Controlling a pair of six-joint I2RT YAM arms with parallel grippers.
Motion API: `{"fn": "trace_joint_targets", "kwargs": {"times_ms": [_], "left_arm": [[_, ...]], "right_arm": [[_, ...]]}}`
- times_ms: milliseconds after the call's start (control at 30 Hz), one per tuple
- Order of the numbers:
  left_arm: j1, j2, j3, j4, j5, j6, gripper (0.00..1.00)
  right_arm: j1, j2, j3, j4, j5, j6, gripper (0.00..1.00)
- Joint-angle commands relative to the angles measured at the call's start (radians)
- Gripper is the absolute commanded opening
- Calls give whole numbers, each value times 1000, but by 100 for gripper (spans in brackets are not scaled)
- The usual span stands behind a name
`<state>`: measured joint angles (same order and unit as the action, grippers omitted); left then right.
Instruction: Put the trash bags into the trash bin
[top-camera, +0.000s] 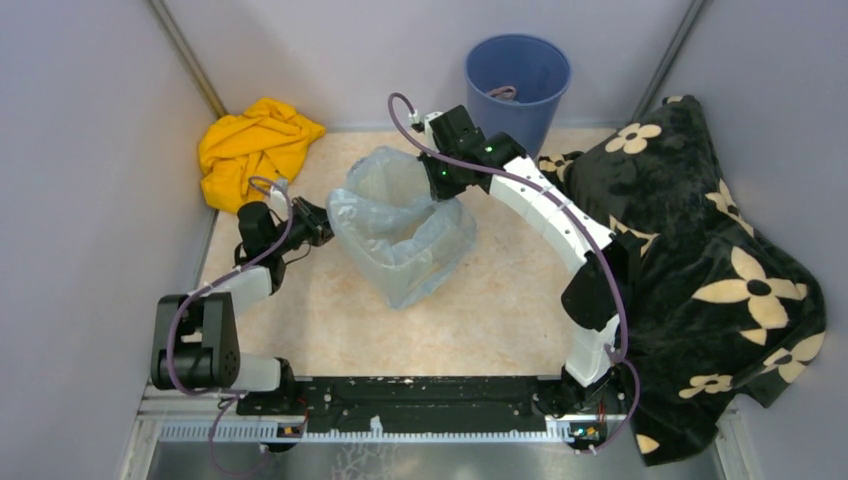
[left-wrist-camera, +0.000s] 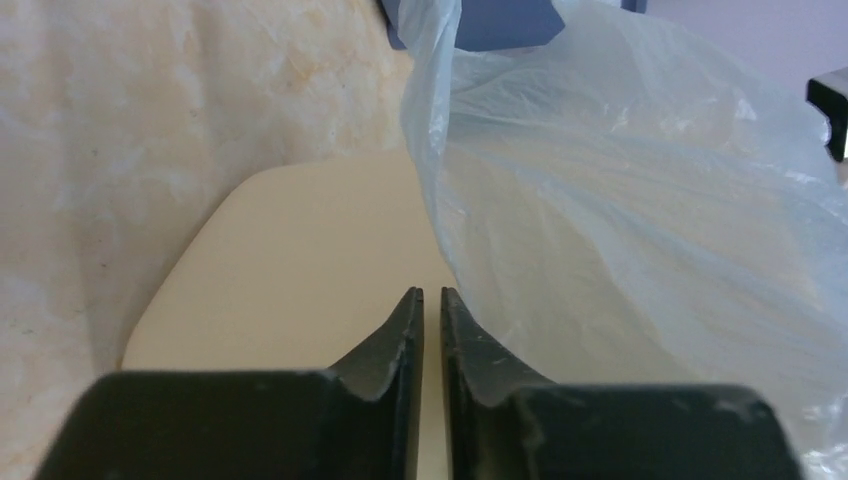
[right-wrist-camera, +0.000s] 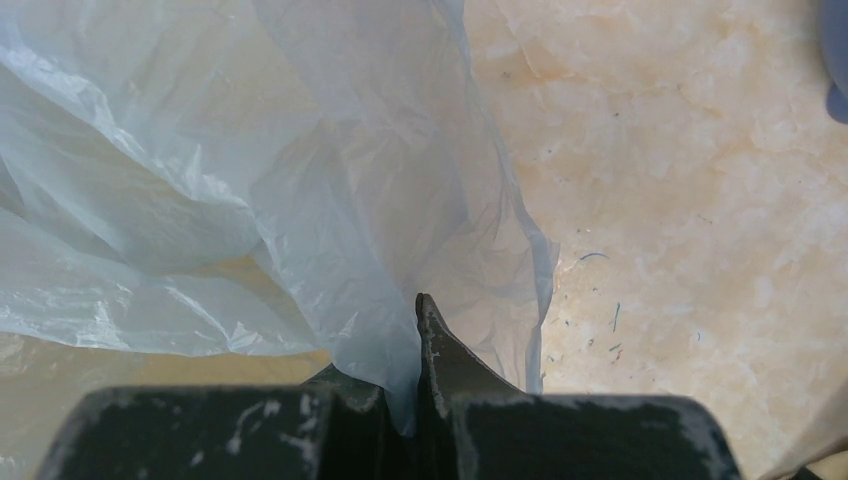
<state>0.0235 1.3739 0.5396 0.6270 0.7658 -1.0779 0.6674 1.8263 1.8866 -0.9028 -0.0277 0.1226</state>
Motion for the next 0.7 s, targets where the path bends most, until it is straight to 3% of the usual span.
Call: {"fn": "trace_joint_targets", "kwargs": {"times_ms": [0, 167, 433, 533, 567, 633, 667], "left_arm": [[-2, 46, -31, 99, 46, -27, 12], [-2, 25, -31, 60, 33, 8, 6], [-2, 16, -44, 28, 23, 43, 4], [-2, 16, -57, 14, 15, 62, 4], [-3, 15, -58, 11, 14, 69, 4], [-3, 12, -58, -15, 8, 88, 3], [-2, 6, -58, -27, 4, 98, 3]], "right_arm": [[32, -10, 17, 5, -34, 37, 0], [36, 1, 31, -2, -27, 35, 0], [38, 8, 59, -14, 11, 31, 0], [38, 15, 98, -29, 25, 24, 24], [38, 18, 116, -37, 53, 21, 39], [37, 23, 150, -50, 88, 16, 56], [38, 26, 172, -55, 103, 9, 61]]}}
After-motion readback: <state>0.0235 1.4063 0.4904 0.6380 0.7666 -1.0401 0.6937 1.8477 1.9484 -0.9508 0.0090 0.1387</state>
